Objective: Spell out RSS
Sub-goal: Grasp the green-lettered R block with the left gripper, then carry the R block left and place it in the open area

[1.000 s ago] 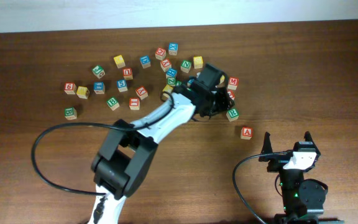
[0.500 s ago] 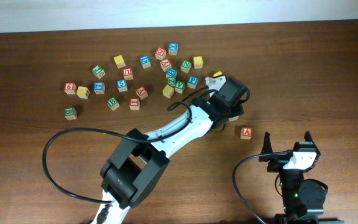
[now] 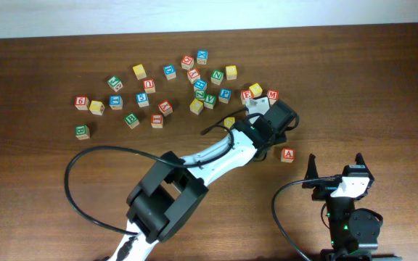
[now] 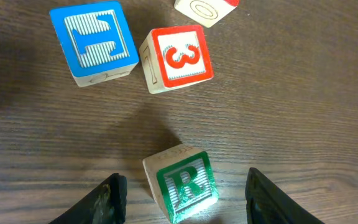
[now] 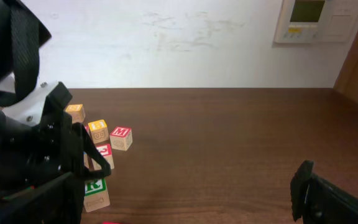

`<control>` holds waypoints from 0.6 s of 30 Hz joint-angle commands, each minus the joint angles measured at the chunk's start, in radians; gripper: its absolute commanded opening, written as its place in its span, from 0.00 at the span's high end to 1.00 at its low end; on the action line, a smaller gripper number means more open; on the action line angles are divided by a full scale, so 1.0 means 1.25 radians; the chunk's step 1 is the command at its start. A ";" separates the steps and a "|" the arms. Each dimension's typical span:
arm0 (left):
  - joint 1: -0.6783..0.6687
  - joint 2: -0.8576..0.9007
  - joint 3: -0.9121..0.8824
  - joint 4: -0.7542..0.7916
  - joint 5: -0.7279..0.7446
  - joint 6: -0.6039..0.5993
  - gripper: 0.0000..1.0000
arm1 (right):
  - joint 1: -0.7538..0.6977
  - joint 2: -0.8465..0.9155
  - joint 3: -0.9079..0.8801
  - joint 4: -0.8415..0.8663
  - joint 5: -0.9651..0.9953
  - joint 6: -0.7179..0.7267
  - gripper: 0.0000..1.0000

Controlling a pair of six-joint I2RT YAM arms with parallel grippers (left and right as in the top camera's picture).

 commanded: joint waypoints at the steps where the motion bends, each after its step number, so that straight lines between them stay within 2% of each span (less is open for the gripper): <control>1: -0.004 0.052 0.002 0.019 -0.015 -0.005 0.50 | 0.000 -0.005 -0.005 -0.004 0.010 0.004 0.02; 6: -0.003 0.052 0.002 0.042 -0.012 -0.005 0.64 | 0.000 -0.005 -0.005 -0.004 0.010 0.004 0.02; 11: -0.003 0.035 0.002 0.030 0.013 0.002 0.70 | 0.000 -0.005 -0.005 -0.004 0.010 0.004 0.02; 16: 0.049 -0.007 0.002 0.029 0.230 0.004 0.73 | 0.000 -0.005 -0.005 -0.004 0.010 0.004 0.02; 18: 0.114 -0.007 0.002 0.003 0.399 0.004 0.76 | 0.000 -0.005 -0.005 -0.004 0.009 0.004 0.02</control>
